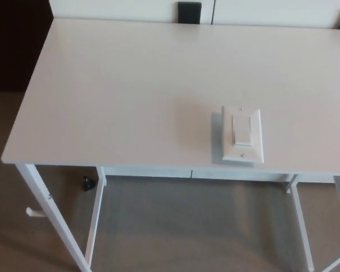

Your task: The robot walk towards a table in front and then clicks the light switch button using the right hand's index finger

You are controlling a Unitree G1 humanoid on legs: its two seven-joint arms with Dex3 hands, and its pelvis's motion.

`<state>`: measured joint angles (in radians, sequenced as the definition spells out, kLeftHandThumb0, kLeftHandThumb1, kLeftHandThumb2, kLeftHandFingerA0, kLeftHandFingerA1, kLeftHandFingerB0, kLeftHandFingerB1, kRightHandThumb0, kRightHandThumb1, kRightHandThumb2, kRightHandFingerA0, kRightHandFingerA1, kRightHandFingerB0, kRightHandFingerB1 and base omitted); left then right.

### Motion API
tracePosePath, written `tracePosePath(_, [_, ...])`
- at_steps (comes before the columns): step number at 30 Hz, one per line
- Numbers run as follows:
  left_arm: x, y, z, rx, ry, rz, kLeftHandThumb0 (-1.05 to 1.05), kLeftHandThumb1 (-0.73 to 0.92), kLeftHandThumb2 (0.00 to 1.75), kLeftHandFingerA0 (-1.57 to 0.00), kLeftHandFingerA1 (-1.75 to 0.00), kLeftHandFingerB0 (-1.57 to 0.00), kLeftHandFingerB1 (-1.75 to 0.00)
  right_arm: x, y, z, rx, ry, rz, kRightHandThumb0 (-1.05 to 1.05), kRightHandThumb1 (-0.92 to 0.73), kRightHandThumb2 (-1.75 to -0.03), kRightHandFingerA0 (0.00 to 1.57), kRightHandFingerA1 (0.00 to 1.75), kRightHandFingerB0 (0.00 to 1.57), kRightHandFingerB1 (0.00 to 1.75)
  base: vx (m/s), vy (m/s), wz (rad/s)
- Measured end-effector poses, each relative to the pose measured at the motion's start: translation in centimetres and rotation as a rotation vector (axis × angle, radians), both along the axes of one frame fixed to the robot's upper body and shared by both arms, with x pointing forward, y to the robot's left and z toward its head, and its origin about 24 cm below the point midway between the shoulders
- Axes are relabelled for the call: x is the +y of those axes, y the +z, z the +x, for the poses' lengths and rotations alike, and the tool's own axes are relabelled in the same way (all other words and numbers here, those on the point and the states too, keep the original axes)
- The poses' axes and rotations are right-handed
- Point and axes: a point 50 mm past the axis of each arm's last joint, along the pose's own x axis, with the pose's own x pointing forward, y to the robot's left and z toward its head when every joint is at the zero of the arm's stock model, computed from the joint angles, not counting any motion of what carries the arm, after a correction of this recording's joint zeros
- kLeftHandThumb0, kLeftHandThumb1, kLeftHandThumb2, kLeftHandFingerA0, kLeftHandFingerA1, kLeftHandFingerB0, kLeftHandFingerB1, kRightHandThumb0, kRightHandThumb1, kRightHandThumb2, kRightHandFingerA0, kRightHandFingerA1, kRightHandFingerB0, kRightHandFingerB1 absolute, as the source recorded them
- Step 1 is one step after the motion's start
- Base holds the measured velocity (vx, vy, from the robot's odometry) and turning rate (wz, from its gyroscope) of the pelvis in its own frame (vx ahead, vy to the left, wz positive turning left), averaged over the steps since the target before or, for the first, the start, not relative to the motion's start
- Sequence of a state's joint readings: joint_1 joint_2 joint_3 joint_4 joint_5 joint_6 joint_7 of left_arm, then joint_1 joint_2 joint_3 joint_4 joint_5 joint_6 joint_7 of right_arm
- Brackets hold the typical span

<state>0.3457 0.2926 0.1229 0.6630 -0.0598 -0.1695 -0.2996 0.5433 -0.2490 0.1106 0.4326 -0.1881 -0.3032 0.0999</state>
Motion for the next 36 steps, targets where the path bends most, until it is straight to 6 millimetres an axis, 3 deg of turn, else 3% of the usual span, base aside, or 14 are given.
tracePosePath(6, [0.02,-0.01,0.02,-0.004,-0.009,0.005,-0.28,0.61,0.58,-0.44,-0.41,-0.33,-0.33,0.1,0.13,0.25,-0.006,0.004,0.001,-0.67,-0.42,-0.81,0.61,0.54,0.47,0.5,0.08,-0.045,0.06])
tracePosePath(7, [0.02,-0.01,0.01,-0.003,-0.011,0.006,-0.29,0.61,0.58,-0.44,-0.4,-0.34,-0.33,0.14,0.19,0.34,-0.007,0.005,0.002,-0.65,-0.52,-0.58,0.66,0.43,0.52,0.38,0.05,-0.144,0.1])
tracePosePath(8, [0.03,-0.03,0.01,-0.002,-0.012,0.006,-0.29,0.61,0.58,-0.44,-0.41,-0.33,-0.33,0.14,0.18,0.35,-0.006,0.005,0.002,-0.66,-0.53,-0.58,0.66,0.43,0.51,0.38,0.05,-0.152,0.04])
tracePosePath(9, [0.09,-0.07,-0.03,0.0,-0.012,0.008,-0.28,0.61,0.58,-0.44,-0.41,-0.33,-0.33,0.14,0.16,0.33,-0.003,0.006,0.002,-0.67,-0.43,-0.82,0.6,0.54,0.47,0.5,-0.05,-0.202,0.06])
tracePosePath(11, [0.17,0.03,-0.02,-0.004,-0.016,0.013,-0.26,0.61,0.58,-0.45,-0.41,-0.33,-0.34,0.31,0.13,0.34,0.002,0.009,0.005,-0.67,-0.43,-0.82,0.6,0.54,0.47,0.5,0.04,-0.352,-0.2])
tracePosePath(12, [-0.11,0.02,0.05,-0.009,-0.022,0.007,-0.27,0.61,0.58,-0.45,-0.41,-0.33,-0.34,0.05,0.3,0.36,0.0,0.014,-0.004,-0.65,-0.53,-0.58,0.66,0.43,0.51,0.37,-0.01,-0.269,-0.13])
tracePosePath(13, [-0.21,0.07,0.12,-0.013,-0.027,0.006,-0.27,0.61,0.58,-0.45,-0.41,-0.33,-0.34,-0.11,0.36,0.4,0.001,0.016,-0.009,-0.68,-0.43,-0.82,0.6,0.54,0.46,0.5,0.05,-0.193,0.05])
tracePosePath(18, [-0.42,0.23,0.14,-0.021,-0.042,0.007,-0.29,0.6,0.58,-0.45,-0.41,-0.33,-0.33,-0.15,0.33,0.3,0.013,0.022,-0.013,-0.68,-0.43,-0.82,0.59,0.54,0.46,0.5,0.01,-0.047,-0.03])
tracePosePath(19, [-0.42,0.22,0.13,-0.021,-0.043,0.007,-0.28,0.6,0.57,-0.44,-0.42,-0.33,-0.33,-0.12,0.33,0.31,0.014,0.023,-0.013,-0.66,-0.54,-0.58,0.66,0.43,0.51,0.38,0.0,0.0,0.0])
tracePosePath(22, [-0.34,0.05,0.03,-0.012,-0.038,0.008,-0.28,0.6,0.57,-0.45,-0.41,-0.34,-0.33,-0.11,0.28,0.35,0.018,0.027,-0.014,-0.67,-0.54,-0.58,0.66,0.43,0.51,0.38,-0.02,0.092,-0.03])
tracePosePath(23, [-0.31,-0.02,-0.03,-0.009,-0.036,0.008,-0.28,0.6,0.58,-0.45,-0.42,-0.34,-0.34,-0.11,0.27,0.35,0.019,0.031,-0.016,-0.69,-0.43,-0.83,0.6,0.54,0.46,0.5,0.02,0.18,-0.03])
tracePosePath(29, [0.13,0.18,0.1,-0.013,-0.037,0.024,-0.28,0.6,0.58,-0.45,-0.41,-0.34,-0.34,0.31,0.32,0.41,0.021,0.045,-0.006,-0.69,-0.43,-0.83,0.6,0.54,0.47,0.5,-0.01,0.176,0.05])
tracePosePath(30, [0.11,0.18,0.12,-0.013,-0.038,0.024,-0.28,0.6,0.58,-0.45,-0.41,-0.34,-0.34,0.33,0.33,0.48,0.021,0.046,-0.006,-0.67,-0.54,-0.58,0.66,0.44,0.52,0.38,0.0,0.0,0.0])
tracePosePath(36, [0.01,0.27,0.5,-0.024,-0.044,0.024,-0.28,0.59,0.57,-0.46,-0.42,-0.35,-0.34,0.19,0.27,0.83,0.018,0.048,-0.01,-0.67,-0.54,-0.58,0.65,0.43,0.52,0.38,0.02,-0.037,0.08])
